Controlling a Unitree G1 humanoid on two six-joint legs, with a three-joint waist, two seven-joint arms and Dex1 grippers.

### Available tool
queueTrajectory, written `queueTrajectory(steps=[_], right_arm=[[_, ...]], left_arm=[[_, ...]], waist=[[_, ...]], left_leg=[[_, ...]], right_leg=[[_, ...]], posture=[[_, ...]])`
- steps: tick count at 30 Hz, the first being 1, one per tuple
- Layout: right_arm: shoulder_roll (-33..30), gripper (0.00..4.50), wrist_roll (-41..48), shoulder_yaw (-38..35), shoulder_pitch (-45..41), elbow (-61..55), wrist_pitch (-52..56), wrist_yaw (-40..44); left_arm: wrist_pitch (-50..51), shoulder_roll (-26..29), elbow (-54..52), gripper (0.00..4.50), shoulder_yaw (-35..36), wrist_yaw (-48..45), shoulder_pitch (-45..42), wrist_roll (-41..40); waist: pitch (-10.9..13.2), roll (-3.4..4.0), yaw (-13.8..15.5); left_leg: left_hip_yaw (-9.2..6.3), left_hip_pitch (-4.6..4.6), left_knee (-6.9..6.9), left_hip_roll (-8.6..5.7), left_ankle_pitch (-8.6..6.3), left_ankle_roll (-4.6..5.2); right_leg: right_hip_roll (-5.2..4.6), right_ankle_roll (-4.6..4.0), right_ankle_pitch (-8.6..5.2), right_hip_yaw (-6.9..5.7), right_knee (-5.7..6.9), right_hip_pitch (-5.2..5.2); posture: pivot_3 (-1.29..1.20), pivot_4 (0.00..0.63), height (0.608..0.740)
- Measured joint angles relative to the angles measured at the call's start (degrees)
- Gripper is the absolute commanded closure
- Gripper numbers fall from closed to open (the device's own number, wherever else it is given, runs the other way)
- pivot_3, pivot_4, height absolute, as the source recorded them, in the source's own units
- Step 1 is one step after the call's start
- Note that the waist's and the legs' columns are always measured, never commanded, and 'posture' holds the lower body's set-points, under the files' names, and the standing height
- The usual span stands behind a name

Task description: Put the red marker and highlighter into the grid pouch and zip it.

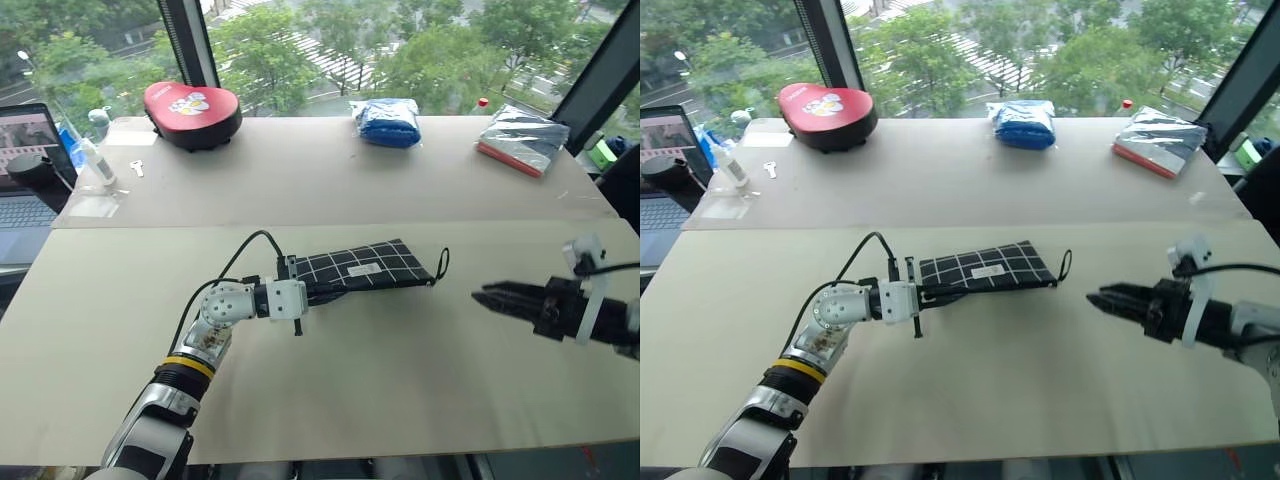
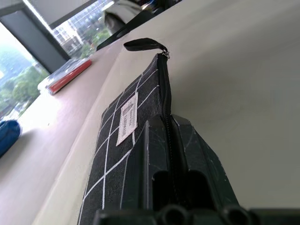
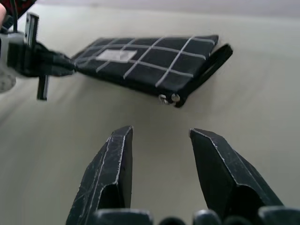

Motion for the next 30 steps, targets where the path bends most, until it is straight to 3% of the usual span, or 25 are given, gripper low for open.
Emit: queueTrajectory(steps=[1,3,9,13,15,19,23,26,30], right_arm=[[0.27,2.25,-0.49,-0.23,0.23,0.06,-1.29,-0.46],[0.98,2.25,-0.58,-0.29,0.17,0.05,-2.15,-1.25],[2.87,2.25,-0.58,-0.18,0.87,-0.08,-3.87,-3.79],[2.84,2.25,-0.8,-0.29,0.69,1.48,-4.88,-4.03],[2.63,2.25,-1.0,-0.47,-0.11,3.59,-5.24,-4.09],[1.98,2.25,-0.97,-2.94,-3.7,8.82,-6.5,-4.18],[2.24,2.25,-1.17,-3.62,-5.15,12.55,-7.21,-4.47],[3.0,2.25,-2.4,-2.46,-6.21,14.89,-8.44,-5.16],[5.05,2.25,-3.52,0.58,-8.71,17.8,-10.07,-5.48]], left_arm=[[-0.85,-0.41,1.2,3.72,-0.34,-1.67,-0.96,-0.56],[-1.33,-0.81,2.31,3.32,-0.69,-3.62,-1.63,-1.32],[-1.02,-1.08,4.95,1.29,-1.32,-8.17,-2.13,-2.83],[6.0,0.18,-0.04,1.29,-0.53,-8.29,-0.49,-4.79],[14.14,0.26,-4.56,1.29,1.36,-6.61,1.41,-8.71],[44.24,3.45,-20.32,1.29,9.92,4.91,6.1,-23.9],[59.75,7.67,-30.02,1.29,17.04,16.63,12.76,-26.74],[65.31,10.82,-33.08,1.29,22.08,18.3,19.37,-29.41],[66.5,11.15,-34.84,1.29,27.92,21.39,22.11,-30.5]], waist=[[0.01,-0.02,-0.16],[0.02,-0.03,-0.18],[0.02,-0.03,0.25],[0.02,-0.03,0.28],[0.02,-0.02,0.26],[0.03,0.0,-0.24],[0.02,0.02,-0.56],[0.02,0.01,-0.72],[0.03,0.02,-0.16]], left_leg=[[0.02,0.33,-0.02,0.03,-0.04,0.06],[-0.02,0.7,-0.08,0.1,-0.08,0.11],[-0.06,0.7,-0.02,0.07,-0.09,0.13],[-0.06,0.69,-0.03,0.07,-0.09,0.13],[-0.07,0.68,-0.02,0.08,-0.09,0.13],[-0.11,0.73,-0.08,0.13,-0.09,0.12],[-0.12,0.76,-0.15,0.1,-0.06,0.07],[-0.11,0.75,-0.15,0.09,-0.04,0.03],[-0.12,0.75,-0.14,0.04,-0.03,-0.02]], right_leg=[[0.0,0.02,-0.02,0.02,-0.08,0.32],[0.02,0.04,-0.06,-0.02,-0.14,0.72],[0.01,0.06,-0.07,-0.01,-0.08,0.73],[0.0,0.06,-0.07,0.01,-0.07,0.72],[0.0,0.06,-0.07,0.02,-0.05,0.7],[0.05,0.08,-0.09,0.05,0.01,0.62],[0.07,0.09,-0.11,0.07,0.0,0.62],[0.07,0.08,-0.11,0.09,-0.01,0.61],[0.02,0.06,-0.1,0.09,-0.03,0.64]], posture=[[0.0,0.15,0.74],[0.0,0.15,0.74],[0.0,0.15,0.74],[0.0,0.15,0.74],[0.0,0.15,0.74],[0.0,0.15,0.74],[0.0,0.15,0.74],[0.0,0.15,0.74],[0.0,0.15,0.74]])
